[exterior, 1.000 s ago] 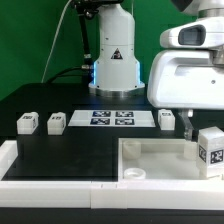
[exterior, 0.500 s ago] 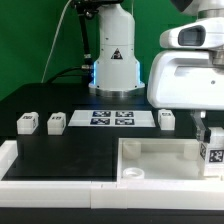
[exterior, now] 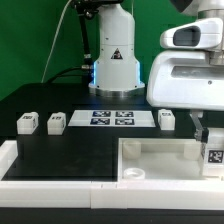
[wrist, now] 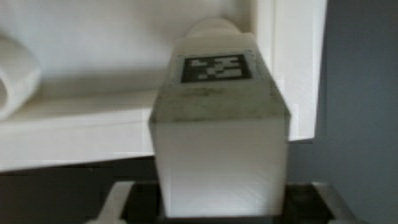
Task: Assemble one leg
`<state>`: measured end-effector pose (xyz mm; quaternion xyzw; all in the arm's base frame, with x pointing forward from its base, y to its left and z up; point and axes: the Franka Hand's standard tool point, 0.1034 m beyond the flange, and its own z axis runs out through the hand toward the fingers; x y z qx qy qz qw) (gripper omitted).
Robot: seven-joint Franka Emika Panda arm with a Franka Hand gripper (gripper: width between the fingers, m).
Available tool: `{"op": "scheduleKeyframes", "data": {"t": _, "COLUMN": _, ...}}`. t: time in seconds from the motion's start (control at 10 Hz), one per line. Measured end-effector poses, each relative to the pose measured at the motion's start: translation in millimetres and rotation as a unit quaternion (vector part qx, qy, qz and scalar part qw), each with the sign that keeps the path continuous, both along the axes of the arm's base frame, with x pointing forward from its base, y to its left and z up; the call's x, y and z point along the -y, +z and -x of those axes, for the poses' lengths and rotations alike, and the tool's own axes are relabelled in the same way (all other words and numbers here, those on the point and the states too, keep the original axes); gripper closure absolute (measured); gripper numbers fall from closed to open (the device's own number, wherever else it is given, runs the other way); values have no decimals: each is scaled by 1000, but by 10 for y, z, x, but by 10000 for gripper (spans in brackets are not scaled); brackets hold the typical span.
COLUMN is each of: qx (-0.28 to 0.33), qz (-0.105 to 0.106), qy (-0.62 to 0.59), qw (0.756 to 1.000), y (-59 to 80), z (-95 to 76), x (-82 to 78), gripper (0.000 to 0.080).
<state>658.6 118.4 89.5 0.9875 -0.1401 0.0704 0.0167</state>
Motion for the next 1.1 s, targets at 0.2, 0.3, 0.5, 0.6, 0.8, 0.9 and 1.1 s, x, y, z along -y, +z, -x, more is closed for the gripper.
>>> {"op": "scheduleKeyframes", "data": {"t": 0.2, "qx": 7, "qz": -13, "qy": -136, "qw": 991, "y": -18, "z": -11, "x": 51, "gripper": 509}}
{"op": "scheduleKeyframes", "data": {"t": 0.3, "qx": 11, "qz": -17, "qy": -205, "qw": 978, "y": -25, "z": -5, "x": 65, "gripper": 509}}
{"op": "scheduleKeyframes", "data": {"t": 0.5, "qx": 16, "qz": -17, "qy": -336, "qw": 942, "y": -22, "z": 34, "x": 104, "gripper": 509}}
{"op": "scheduleKeyframes", "data": {"t": 0.6, "qx": 19, "qz": -15, "qy": -398, "qw": 917, "y": -25, "z": 68, "x": 110, "gripper": 509}}
{"op": "scheduleKeyframes", "data": {"t": 0.8, "qx": 21, "qz": -18, "qy": -470, "qw": 882, "y": -26, "z": 101, "x": 120, "gripper": 509}}
{"op": "scheduleKeyframes", "data": {"t": 0.9, "qx": 22, "qz": -20, "qy": -498, "qw": 867, "y": -27, "z": 112, "x": 126, "gripper": 509}}
{"op": "scheduleKeyframes", "data": {"t": 1.1, "qx": 19, "qz": -19, "qy": -498, "qw": 867, "y": -34, "z": 122, "x": 136, "gripper": 487}}
